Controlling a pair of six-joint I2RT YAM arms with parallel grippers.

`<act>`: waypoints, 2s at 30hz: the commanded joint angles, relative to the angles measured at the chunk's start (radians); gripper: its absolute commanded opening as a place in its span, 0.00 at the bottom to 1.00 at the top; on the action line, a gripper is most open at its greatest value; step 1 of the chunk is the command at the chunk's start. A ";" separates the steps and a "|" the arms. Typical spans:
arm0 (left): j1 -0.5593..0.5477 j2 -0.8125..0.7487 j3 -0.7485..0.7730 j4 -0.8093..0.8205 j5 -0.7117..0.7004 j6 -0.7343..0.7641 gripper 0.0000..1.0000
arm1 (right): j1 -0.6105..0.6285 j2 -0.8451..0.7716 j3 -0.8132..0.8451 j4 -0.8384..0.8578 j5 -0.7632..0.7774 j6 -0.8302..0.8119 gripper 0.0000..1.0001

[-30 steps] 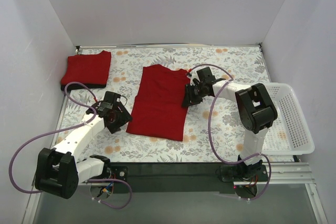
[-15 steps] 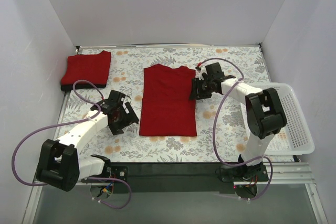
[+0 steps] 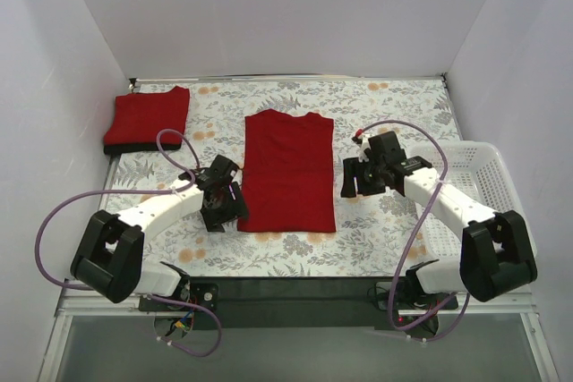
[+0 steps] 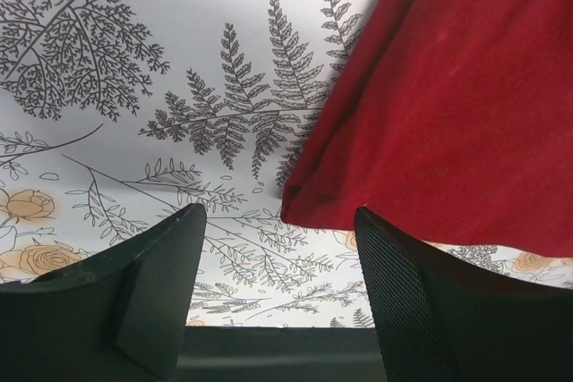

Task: Fold and stack the t-shirts
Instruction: Fold the tshirt

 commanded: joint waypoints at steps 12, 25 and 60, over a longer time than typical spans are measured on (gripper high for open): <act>-0.101 0.112 0.060 -0.046 -0.120 -0.030 0.50 | 0.102 -0.123 -0.110 -0.079 0.108 0.119 0.60; -0.103 0.162 0.023 0.022 -0.056 0.006 0.18 | 0.289 -0.054 -0.096 -0.114 0.232 0.308 0.59; -0.103 0.117 0.024 0.042 0.006 0.039 0.00 | 0.441 0.299 0.030 -0.167 0.286 0.414 0.39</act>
